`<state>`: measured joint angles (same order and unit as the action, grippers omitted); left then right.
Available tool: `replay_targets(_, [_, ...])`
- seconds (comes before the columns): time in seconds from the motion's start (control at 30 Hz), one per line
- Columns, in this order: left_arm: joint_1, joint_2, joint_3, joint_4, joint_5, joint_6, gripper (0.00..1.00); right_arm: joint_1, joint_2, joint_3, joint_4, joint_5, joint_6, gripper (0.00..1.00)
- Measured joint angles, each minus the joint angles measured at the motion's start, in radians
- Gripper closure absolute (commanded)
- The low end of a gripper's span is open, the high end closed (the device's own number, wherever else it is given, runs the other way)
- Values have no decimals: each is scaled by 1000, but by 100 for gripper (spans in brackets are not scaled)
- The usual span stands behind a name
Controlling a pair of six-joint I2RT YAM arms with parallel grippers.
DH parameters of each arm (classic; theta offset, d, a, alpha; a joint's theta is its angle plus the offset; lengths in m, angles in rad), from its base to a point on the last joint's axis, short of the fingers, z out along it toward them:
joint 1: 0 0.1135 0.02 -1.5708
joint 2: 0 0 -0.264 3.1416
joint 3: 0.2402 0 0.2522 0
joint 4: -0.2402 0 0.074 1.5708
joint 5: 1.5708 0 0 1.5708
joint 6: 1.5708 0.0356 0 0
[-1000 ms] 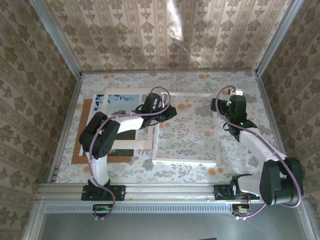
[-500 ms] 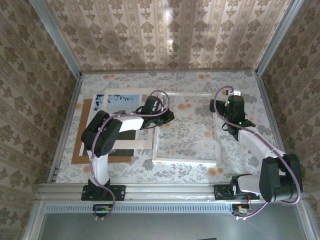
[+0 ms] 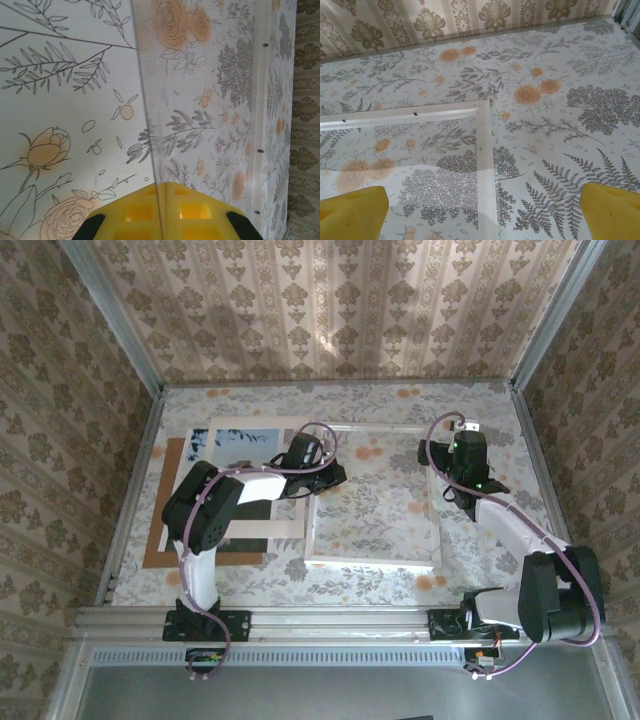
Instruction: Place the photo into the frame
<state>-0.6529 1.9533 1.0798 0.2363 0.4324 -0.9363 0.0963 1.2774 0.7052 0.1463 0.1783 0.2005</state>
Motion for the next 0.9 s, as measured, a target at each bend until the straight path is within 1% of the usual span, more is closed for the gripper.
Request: replay_targets(0.9, [0, 10, -6, -5, -14, 0, 100, 0, 1, 0, 3, 0, -15, 0])
